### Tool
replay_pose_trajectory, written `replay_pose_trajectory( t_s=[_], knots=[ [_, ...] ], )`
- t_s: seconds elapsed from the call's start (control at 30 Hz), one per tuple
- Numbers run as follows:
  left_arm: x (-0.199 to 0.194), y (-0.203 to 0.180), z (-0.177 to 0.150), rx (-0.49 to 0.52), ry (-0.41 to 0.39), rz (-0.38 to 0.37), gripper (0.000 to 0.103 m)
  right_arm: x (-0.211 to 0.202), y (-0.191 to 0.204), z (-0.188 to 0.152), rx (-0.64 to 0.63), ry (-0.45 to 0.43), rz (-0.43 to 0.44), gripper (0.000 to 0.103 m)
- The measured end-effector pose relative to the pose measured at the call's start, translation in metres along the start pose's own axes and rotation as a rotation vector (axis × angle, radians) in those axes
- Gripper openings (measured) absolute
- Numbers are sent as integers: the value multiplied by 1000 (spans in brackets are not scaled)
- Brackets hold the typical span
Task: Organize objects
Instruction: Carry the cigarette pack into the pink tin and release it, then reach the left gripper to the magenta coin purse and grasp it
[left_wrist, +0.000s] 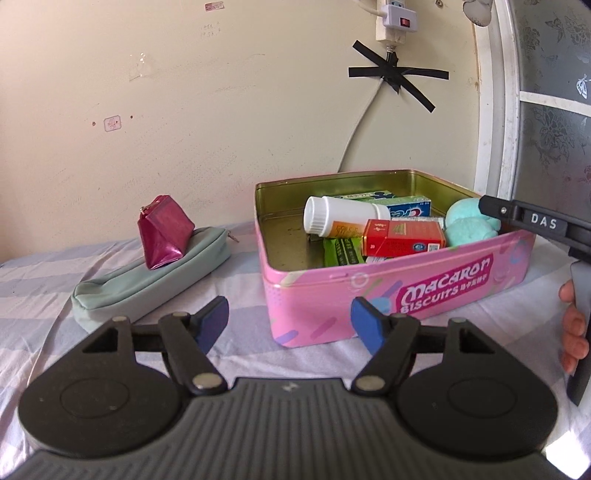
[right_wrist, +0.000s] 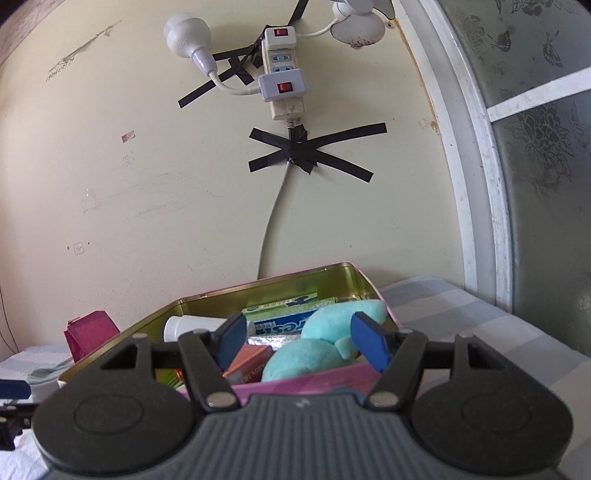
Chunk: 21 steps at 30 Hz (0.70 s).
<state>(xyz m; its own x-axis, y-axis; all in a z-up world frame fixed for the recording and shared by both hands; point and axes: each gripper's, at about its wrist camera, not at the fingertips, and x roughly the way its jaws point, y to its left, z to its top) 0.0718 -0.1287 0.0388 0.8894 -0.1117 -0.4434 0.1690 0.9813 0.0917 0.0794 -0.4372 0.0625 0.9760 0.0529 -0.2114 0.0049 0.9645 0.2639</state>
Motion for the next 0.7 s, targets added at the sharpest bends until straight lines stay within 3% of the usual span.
replay_pose_trajectory(
  t_s=[0.2, 0.33, 0.7],
  knots=[
    [-1, 27, -10, -26, 28, 20, 75, -33, -7, -3, 111, 22, 12, 71],
    [3, 43, -17, -53, 50, 34, 75, -51, 1, -12, 115, 53, 30, 71],
    [4, 84, -33, -106, 84, 74, 77, -47, 66, -38, 73, 159, 164, 71]
  ],
)
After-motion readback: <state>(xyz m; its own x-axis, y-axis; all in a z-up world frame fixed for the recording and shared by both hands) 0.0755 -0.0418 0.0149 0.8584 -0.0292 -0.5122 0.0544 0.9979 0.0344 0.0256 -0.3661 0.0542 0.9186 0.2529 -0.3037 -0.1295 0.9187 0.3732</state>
